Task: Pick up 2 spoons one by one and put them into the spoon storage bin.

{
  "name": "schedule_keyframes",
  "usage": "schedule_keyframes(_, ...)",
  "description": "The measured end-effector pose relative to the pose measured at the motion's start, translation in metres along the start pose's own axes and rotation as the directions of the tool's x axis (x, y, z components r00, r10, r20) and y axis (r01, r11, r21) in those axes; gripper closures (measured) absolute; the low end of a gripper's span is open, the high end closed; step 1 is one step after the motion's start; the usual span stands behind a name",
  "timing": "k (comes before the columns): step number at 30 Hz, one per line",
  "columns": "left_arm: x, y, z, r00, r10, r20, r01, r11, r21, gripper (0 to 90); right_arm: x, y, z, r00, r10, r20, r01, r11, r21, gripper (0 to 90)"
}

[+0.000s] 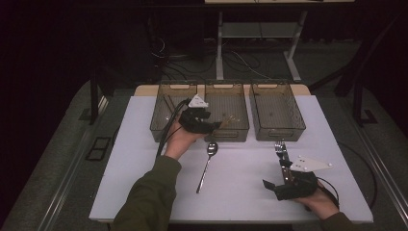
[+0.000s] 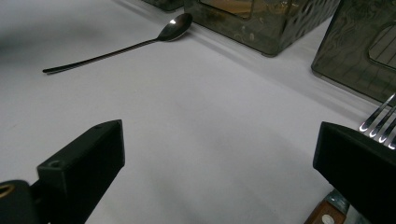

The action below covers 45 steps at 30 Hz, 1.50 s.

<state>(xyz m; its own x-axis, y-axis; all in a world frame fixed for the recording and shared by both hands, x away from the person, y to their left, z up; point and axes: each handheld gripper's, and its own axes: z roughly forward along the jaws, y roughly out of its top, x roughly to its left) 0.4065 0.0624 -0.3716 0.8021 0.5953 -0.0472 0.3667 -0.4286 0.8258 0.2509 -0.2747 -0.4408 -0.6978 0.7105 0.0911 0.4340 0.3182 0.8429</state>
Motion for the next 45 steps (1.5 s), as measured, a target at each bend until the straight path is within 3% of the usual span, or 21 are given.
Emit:
schedule_keyframes(5,-0.016,-0.013,-0.016,0.9998,-0.002,0.021,0.002,1.0,0.002,42.1,0.0,0.0,0.0,1.0,0.002,0.002,-0.002,1.0,-0.001,1.9)
schedule_keyframes(12,-0.026,-0.038,-0.025,0.9995,0.009,0.029,-0.01,0.9991,0.041,67.1,0.0,0.0,0.0,1.0,0.004,0.005,-0.004,1.0,-0.002,1.9)
schedule_keyframes(15,-0.028,-0.05,-0.024,0.9996,0.029,0.005,-0.029,0.998,0.056,79.6,0.0,0.0,0.0,1.0,0.003,0.007,-0.003,1.0,-0.001,1.9)
schedule_keyframes(19,-0.026,-0.062,-0.015,0.9969,0.061,-0.05,-0.056,0.9933,0.101,88.5,0.0,0.0,-0.001,0.9999,0.008,0.011,-0.008,1.0,-0.004,1.9)
schedule_keyframes(27,-0.013,-0.071,0.001,0.9968,0.019,-0.078,-0.009,0.9919,0.127,89.6,0.0,0.0,-0.001,0.9999,0.006,0.008,-0.006,1.0,0.002,1.9)
schedule_keyframes(32,-0.006,-0.073,0.007,0.9981,-0.016,-0.059,0.023,0.9918,0.126,89.7,0.0,0.0,0.0,0.9999,0.007,0.008,-0.007,1.0,0.005,1.9)
schedule_keyframes(45,-0.005,-0.074,0.02,0.9966,-0.023,-0.079,0.034,0.9901,0.136,89.6,0.0,0.0,0.0,0.9999,0.008,0.009,-0.008,1.0,0.005,1.9)
